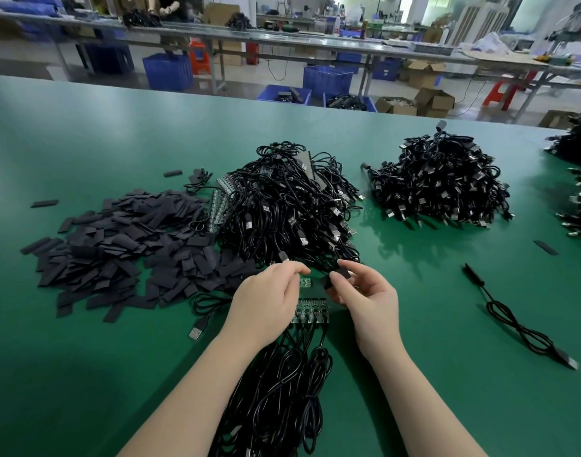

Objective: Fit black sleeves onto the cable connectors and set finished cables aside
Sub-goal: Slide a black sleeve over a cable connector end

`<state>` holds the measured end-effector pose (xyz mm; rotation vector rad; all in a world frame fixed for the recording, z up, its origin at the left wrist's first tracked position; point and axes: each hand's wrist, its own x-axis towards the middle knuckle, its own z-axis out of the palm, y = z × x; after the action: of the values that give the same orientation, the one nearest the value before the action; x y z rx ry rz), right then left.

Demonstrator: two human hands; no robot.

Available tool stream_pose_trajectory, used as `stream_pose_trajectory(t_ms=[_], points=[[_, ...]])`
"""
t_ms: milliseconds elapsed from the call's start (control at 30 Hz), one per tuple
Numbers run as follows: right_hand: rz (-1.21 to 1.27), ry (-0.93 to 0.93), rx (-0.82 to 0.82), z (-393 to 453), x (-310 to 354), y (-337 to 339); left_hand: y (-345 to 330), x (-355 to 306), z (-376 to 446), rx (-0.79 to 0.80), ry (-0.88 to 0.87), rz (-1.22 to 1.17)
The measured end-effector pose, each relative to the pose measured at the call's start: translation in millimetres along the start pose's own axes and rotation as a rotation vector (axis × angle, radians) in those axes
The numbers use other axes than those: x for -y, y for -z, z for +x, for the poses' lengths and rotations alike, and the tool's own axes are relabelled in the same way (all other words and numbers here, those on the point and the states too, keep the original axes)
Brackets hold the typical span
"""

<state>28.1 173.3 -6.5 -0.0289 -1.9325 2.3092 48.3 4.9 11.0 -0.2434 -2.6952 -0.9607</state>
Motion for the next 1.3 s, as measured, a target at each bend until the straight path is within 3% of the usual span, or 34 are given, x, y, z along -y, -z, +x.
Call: stream_pose_trajectory(t_ms=[367,533,967,1300], points=[[-0.035,0.017,0.102,-4.9,5.6,-2.6,-7.3,2.5,-1.6,-0.043,0.037,-0.117],[0.002,0.012,0.24,-5.1,7.3,0.8,-8.1,4.8,-0.9,-0.043,0.039,-0.181],[-0.131,0.055,0.148,-7.6,7.5,-0.5,-9.1,4.9,-2.0,0.002,0.04,-0.163],[0.019,0.022,0.033,-7.7,8.9,-0.8,-7.3,6.5,-0.3,0.043,0.051,-0.172]])
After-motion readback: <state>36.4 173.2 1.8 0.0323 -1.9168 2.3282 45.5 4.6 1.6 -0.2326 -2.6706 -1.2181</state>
